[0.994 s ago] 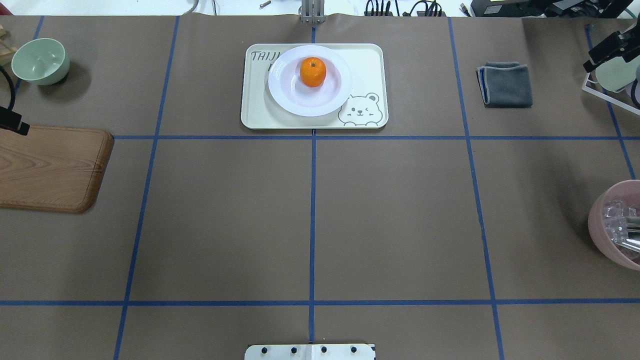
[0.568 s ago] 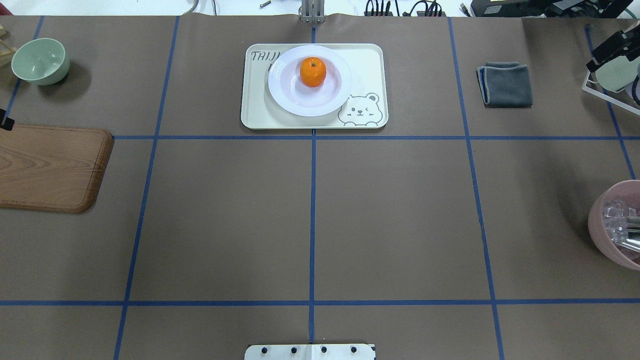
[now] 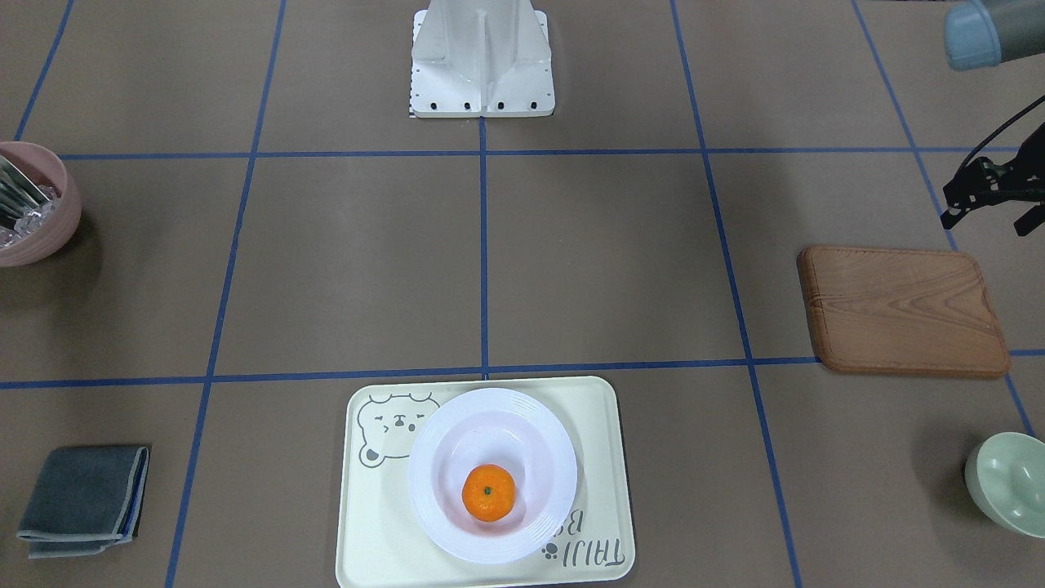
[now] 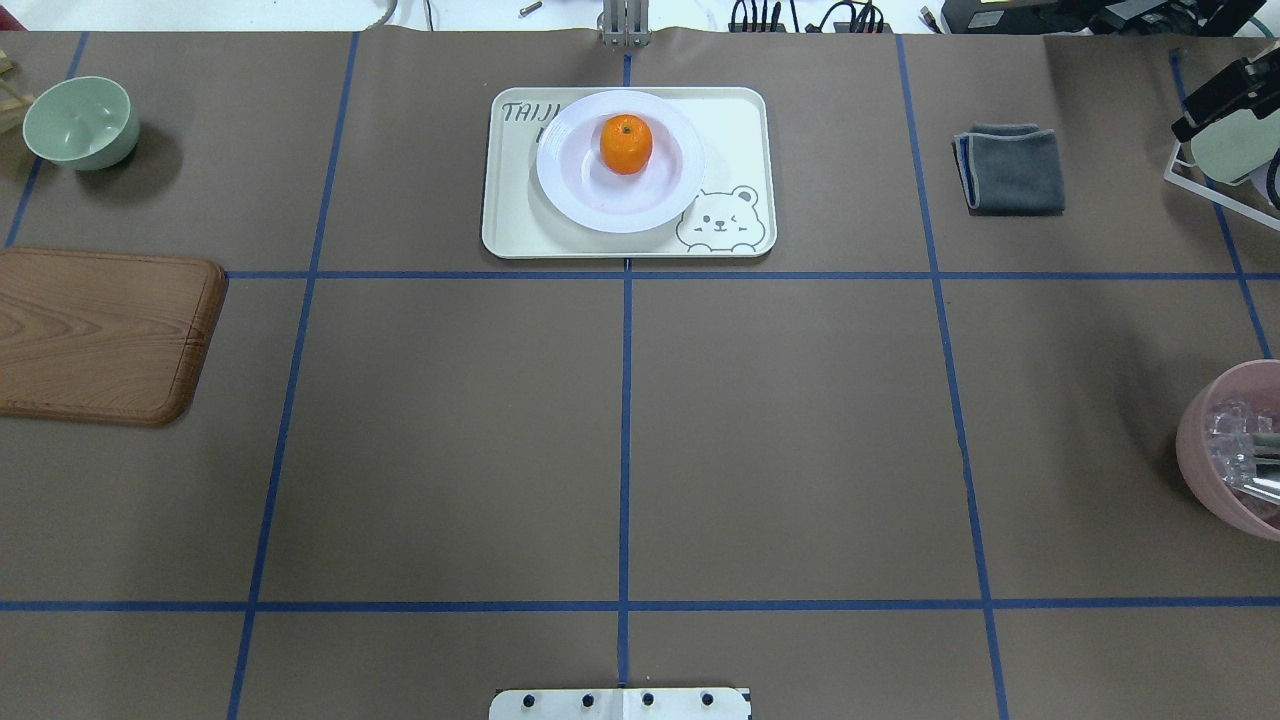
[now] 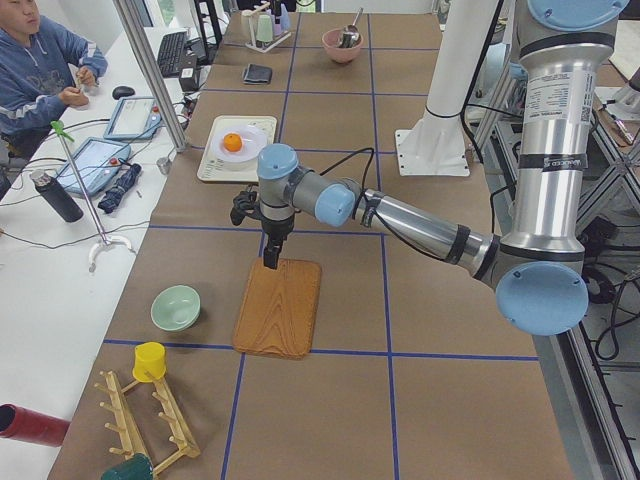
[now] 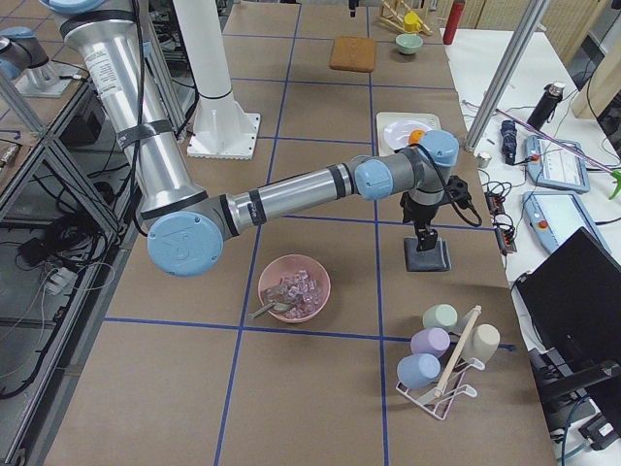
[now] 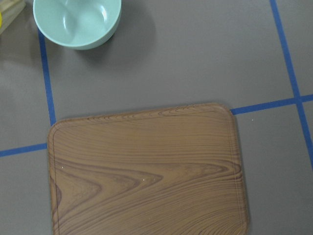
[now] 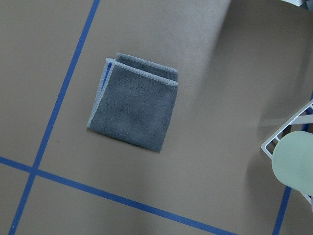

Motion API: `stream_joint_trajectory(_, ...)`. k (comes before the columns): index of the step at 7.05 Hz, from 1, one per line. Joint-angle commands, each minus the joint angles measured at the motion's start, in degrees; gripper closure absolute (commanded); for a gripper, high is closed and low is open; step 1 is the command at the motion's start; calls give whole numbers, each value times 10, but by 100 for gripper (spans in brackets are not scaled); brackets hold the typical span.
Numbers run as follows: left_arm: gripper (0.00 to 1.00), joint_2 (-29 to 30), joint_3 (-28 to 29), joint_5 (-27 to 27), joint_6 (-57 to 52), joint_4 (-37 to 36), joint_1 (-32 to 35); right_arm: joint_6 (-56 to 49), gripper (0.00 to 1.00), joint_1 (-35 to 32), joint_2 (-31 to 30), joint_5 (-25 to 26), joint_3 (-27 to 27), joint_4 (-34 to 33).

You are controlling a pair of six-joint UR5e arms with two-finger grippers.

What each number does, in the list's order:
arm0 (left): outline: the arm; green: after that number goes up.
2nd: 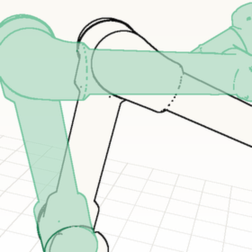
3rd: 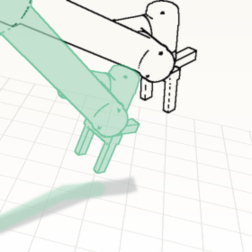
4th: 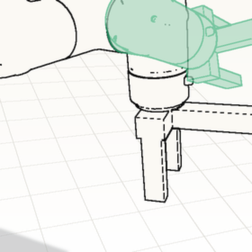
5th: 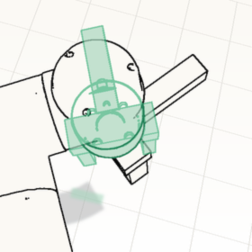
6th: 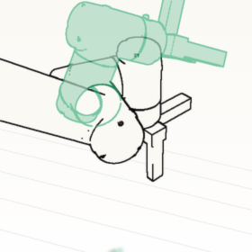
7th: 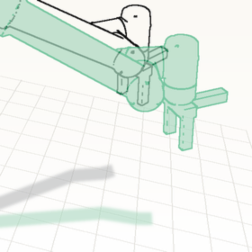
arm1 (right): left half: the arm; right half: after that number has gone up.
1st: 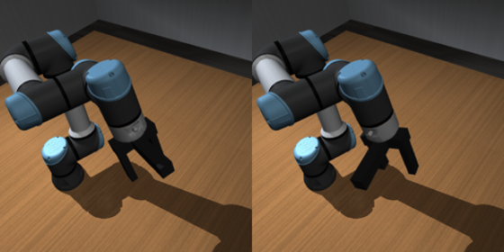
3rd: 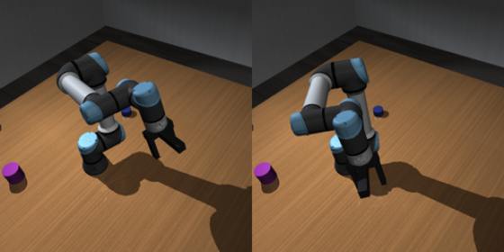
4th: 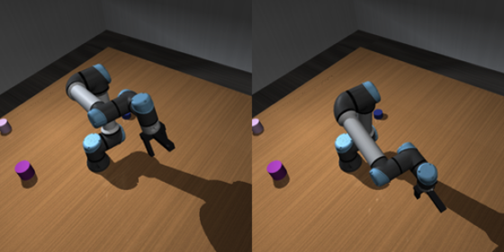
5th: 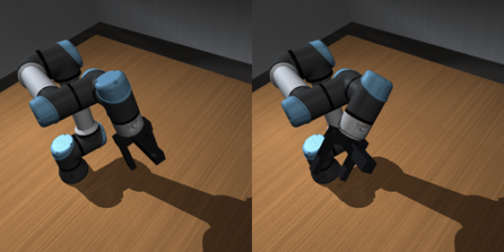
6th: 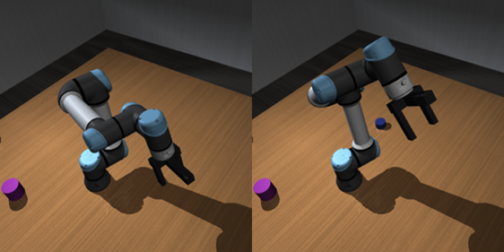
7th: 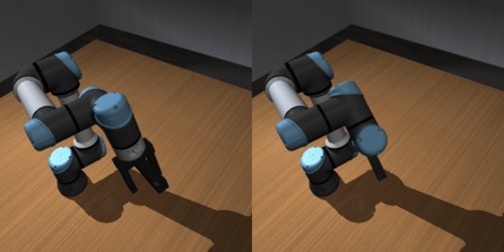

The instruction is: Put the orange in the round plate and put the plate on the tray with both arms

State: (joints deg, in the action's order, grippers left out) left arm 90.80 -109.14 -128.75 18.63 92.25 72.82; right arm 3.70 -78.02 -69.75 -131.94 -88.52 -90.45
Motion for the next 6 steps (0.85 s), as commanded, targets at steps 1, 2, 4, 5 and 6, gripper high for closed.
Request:
stream_joint_trajectory(1, 2, 0, 1, -8, 1, -40, 0, 1, 0, 3, -4, -2, -3, 0)
stream_joint_trajectory(2, 2, -3, 2, -45, 1, -43, 0, 1, 0, 6, -3, -2, -3, 1)
stream_joint_trajectory(4, 2, -5, 1, -50, 0, -34, 0, 1, 0, 18, 0, 1, -2, 0)
stream_joint_trajectory(5, 2, 0, 0, -48, -1, -34, 0, 1, 0, 19, 0, 0, -2, 1)
stream_joint_trajectory(6, 2, 1, 0, -52, -3, -34, 0, 2, 0, 19, 1, -2, -3, 0)
